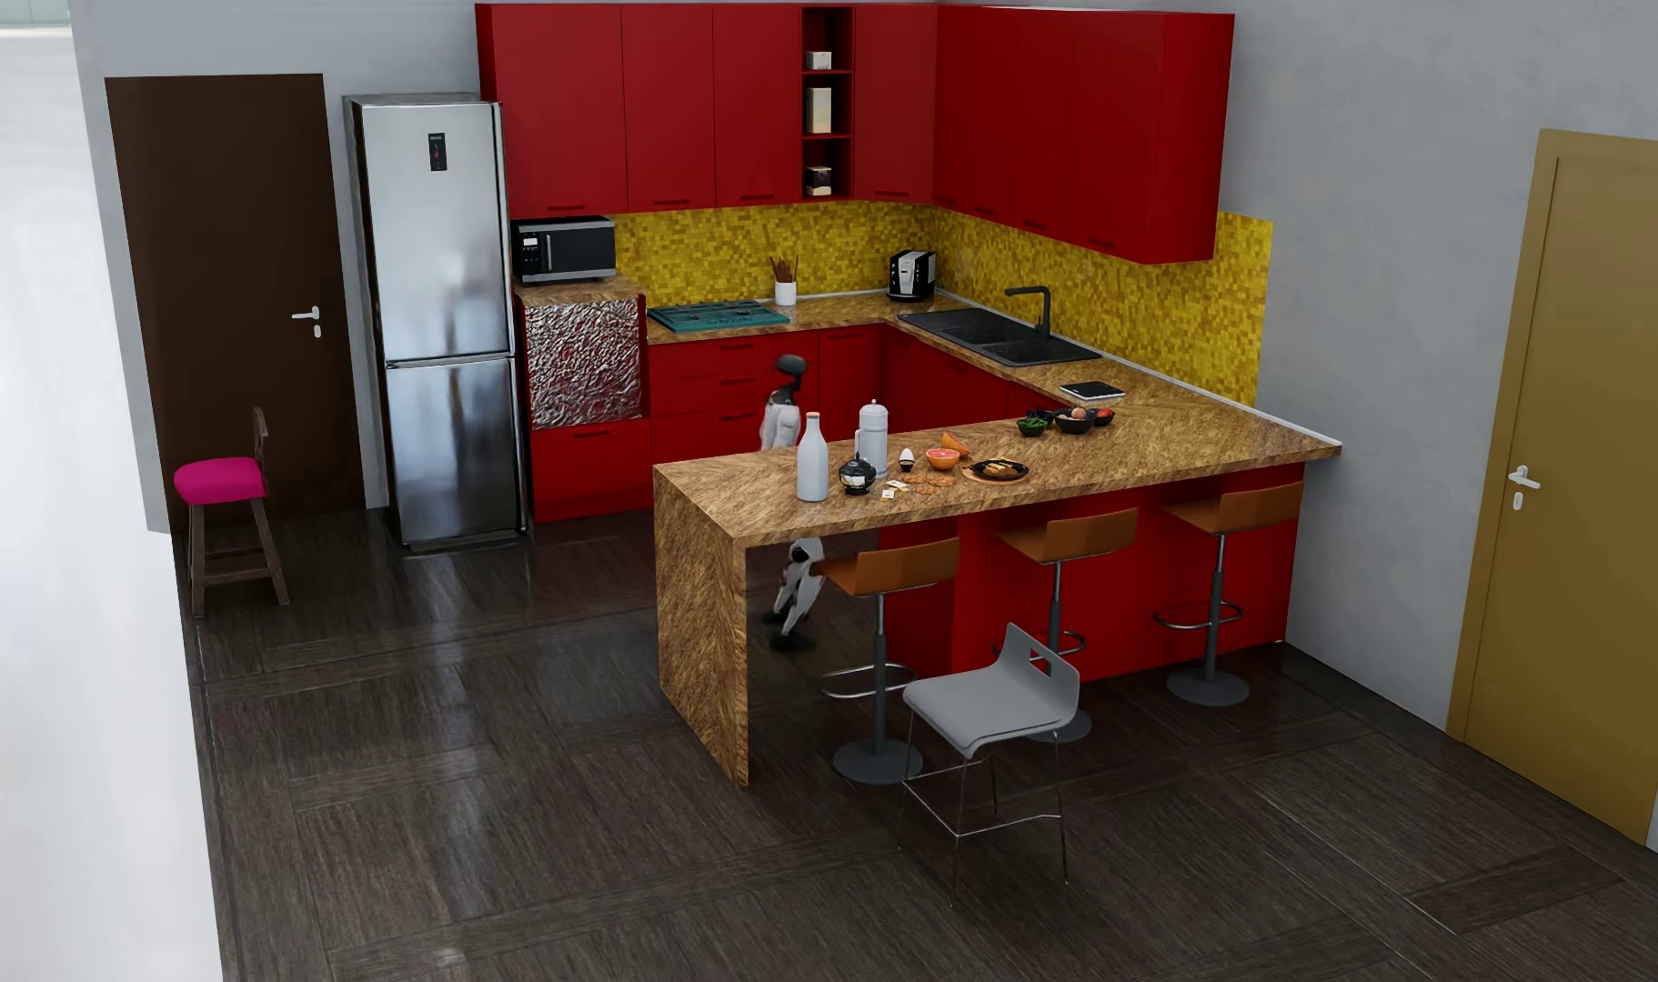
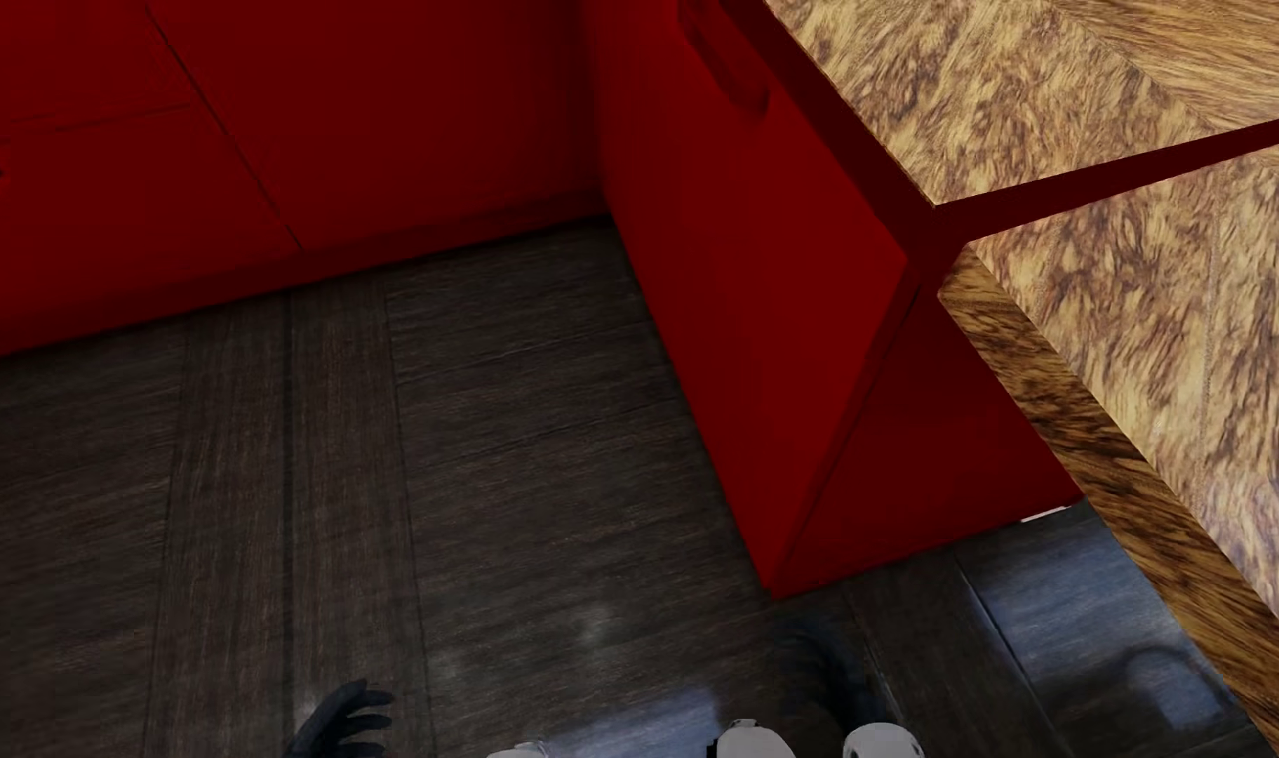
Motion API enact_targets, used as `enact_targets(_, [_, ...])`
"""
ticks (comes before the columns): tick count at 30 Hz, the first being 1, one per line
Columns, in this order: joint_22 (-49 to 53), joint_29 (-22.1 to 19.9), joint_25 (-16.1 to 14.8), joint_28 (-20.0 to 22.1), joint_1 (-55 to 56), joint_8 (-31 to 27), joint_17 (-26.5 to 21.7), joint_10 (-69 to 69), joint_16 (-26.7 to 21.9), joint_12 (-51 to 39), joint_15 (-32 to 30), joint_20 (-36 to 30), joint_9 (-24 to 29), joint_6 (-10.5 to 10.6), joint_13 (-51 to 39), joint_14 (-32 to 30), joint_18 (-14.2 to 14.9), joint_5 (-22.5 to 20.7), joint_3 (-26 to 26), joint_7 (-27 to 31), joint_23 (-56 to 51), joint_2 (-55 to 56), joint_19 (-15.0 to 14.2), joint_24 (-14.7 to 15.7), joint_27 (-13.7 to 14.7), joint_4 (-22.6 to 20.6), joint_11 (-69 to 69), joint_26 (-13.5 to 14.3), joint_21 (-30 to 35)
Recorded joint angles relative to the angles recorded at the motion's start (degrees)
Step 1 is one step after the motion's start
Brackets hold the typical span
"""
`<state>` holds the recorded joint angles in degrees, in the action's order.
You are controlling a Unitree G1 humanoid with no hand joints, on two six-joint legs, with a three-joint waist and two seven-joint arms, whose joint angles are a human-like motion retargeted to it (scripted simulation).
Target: Circle the counter
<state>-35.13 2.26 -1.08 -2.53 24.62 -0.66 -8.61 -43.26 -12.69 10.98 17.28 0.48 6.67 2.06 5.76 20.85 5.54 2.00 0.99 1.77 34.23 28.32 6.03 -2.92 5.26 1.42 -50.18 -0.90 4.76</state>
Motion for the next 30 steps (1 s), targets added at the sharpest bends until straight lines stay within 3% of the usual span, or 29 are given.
enact_targets(1, [0.4, -0.1, -1.4, 1.7, -0.3, -0.2, -0.2, -0.8, 2.1, -0.7, 1.9, -0.9, -0.6, -0.4, 1.4, -1.3, -1.4, 0.5, 0.7, -0.3, 0.4, -1.3, 4.7, 0.9, 0.4, -0.6, 3.1, -1.2, -1.2])
enact_targets(2, [1.0, 0.0, -1.6, 3.5, 0.4, -1.1, -1.0, -2.8, 3.9, -2.6, 3.2, -2.7, -1.5, -0.8, 2.4, -1.9, -4.1, 1.0, 1.3, -0.6, 1.4, -2.9, -1.0, 1.9, -0.6, -1.0, 6.0, -2.7, -1.1])
enact_targets(3, [1.8, 0.0, -1.3, 5.0, 0.7, -1.4, -1.3, -4.0, 3.5, -4.0, 2.4, -5.0, -2.5, -0.7, 2.3, -1.1, -5.8, 0.5, 2.3, -0.7, 2.3, -3.8, -9.1, 2.7, -3.1, -0.2, 7.8, -3.6, -0.8])
enact_targets(5, [0.6, -1.3, -1.3, 6.1, -1.8, -0.9, 0.5, -0.6, 2.7, -4.8, 2.6, -2.5, -4.0, -1.2, 4.8, 2.1, -2.6, -0.8, 3.3, 0.5, 1.9, -4.2, -8.6, 3.8, -7.8, 1.0, 8.1, -2.0, -0.2])
enact_targets(7, [1.0, -2.0, -0.2, 5.9, -3.0, -0.9, 0.2, 1.1, 2.0, -3.7, 1.8, -2.9, -3.7, -2.4, 5.1, 1.1, -3.1, -0.6, 4.3, 0.6, 2.3, -5.4, -8.6, 4.7, -10.4, 0.8, 9.6, -2.0, -1.4])
enact_targets(10, [0.5, -2.4, 0.3, 4.4, -3.9, -0.2, -0.4, 3.4, 2.3, -3.1, 0.1, -1.9, -3.2, -3.5, 4.5, -0.8, -3.0, -0.3, 2.8, 1.2, 2.7, -6.8, -8.6, 5.5, -10.5, 0.6, 12.2, -2.7, -1.9])
enact_targets(14, [1.2, -0.7, 0.4, 0.7, -3.8, -0.8, 0.5, 3.3, 1.6, -2.9, -0.3, -2.7, -4.9, -3.4, 5.7, -0.8, -3.5, -0.2, 3.5, 0.6, 2.4, -6.6, -9.0, 2.2, -9.3, 0.4, 12.3, -1.0, -2.8])
enact_targets(17, [1.5, 0.6, 0.8, -0.8, -4.1, -1.2, 1.2, 2.9, 1.5, -2.9, 0.0, -2.7, -5.6, -3.3, 6.2, -0.5, -3.4, -0.2, 4.7, 0.1, 2.2, -6.6, -9.0, 0.8, -12.0, 0.6, 11.6, 1.4, -1.5])
enact_targets(21, [1.1, 0.1, 0.4, -0.3, -4.1, -0.7, -0.2, 3.8, 3.2, -3.3, -0.6, -3.7, -4.5, -2.6, 5.4, -1.6, -3.4, 0.4, 3.6, 0.5, 2.7, -6.5, -9.0, 3.3, -13.2, 0.1, 12.0, -1.0, -1.8])
enact_targets(24, [-0.5, -1.3, 0.2, -0.8, -3.9, -0.4, -0.3, 4.1, 1.3, -2.0, -1.3, -1.9, -4.3, -1.4, 4.4, -2.1, -3.4, 0.3, 3.1, 0.8, 3.9, -6.7, -9.0, 2.8, -10.9, 0.2, 12.9, -1.3, -2.1])
enact_targets(30, [1.1, 1.1, 0.4, 0.2, -4.0, -0.8, -0.8, 4.6, 3.6, -3.4, -1.2, -3.3, -5.3, -2.2, 6.1, -2.2, -3.0, 0.0, 3.3, 0.3, 3.3, -6.1, -8.6, 2.5, -12.1, 0.6, 12.5, -1.3, -2.2])
